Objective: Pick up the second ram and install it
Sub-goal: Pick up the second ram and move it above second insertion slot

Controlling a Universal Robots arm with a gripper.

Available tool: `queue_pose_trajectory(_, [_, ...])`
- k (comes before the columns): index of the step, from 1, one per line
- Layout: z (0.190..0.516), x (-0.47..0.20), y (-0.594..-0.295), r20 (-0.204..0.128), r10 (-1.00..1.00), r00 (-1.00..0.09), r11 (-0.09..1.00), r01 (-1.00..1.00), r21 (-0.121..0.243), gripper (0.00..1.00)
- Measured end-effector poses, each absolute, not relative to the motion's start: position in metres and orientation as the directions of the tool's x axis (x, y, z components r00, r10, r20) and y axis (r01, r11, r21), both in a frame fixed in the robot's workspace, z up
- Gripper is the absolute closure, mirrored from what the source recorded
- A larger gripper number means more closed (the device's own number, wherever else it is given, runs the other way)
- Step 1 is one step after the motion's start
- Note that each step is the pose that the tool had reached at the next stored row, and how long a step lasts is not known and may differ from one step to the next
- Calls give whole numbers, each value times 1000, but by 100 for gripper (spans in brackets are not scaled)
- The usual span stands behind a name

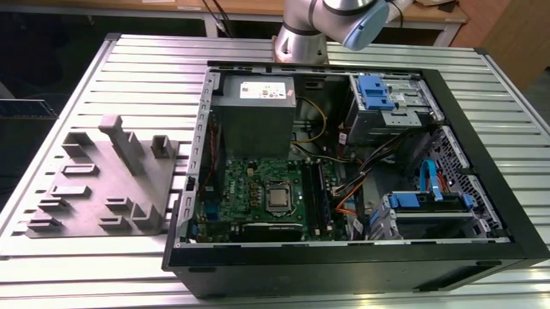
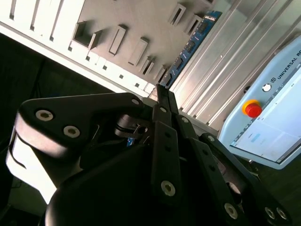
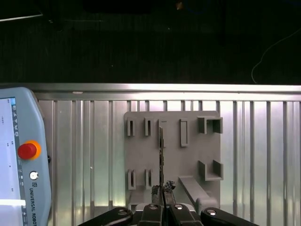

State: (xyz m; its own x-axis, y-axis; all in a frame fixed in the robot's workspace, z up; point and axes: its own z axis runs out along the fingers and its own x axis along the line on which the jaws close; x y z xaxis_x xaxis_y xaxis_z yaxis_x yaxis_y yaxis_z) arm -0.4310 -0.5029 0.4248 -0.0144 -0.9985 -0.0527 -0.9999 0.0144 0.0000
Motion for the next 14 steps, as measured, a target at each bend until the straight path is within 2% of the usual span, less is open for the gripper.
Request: queue_pose_trajectory(14, [425,-419,-503,-53,-999,-14,14,-1000,0,91])
